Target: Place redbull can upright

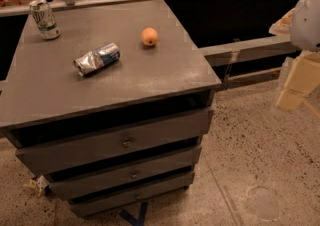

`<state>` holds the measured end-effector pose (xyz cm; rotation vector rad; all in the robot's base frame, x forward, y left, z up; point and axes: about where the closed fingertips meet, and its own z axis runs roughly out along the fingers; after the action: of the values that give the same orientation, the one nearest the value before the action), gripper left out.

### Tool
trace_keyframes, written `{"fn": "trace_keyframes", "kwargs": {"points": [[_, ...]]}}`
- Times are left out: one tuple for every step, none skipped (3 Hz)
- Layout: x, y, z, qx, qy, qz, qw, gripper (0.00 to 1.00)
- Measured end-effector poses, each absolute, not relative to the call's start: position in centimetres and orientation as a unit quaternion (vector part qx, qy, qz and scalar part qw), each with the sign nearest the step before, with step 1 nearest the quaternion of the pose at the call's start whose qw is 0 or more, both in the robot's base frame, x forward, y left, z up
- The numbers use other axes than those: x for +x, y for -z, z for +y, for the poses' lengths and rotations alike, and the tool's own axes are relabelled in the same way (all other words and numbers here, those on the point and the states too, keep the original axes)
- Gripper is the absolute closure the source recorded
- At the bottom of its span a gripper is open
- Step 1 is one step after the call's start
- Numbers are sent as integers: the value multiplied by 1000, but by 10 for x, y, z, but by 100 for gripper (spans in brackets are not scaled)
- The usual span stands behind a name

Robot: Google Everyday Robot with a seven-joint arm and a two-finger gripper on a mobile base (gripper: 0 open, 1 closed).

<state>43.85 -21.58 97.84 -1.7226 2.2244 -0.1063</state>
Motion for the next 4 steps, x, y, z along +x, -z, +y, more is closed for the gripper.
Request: {"fn": "trace_keyframes", "kwargs": {"points": [[439,-979,-215,-605,38,779,163,0],[461,-995,-202,-618,29,759,200,0],[496,-1016,-186,-629,19,736,248,0],[529,-1027,-167,-647,7,712,273,0]]}}
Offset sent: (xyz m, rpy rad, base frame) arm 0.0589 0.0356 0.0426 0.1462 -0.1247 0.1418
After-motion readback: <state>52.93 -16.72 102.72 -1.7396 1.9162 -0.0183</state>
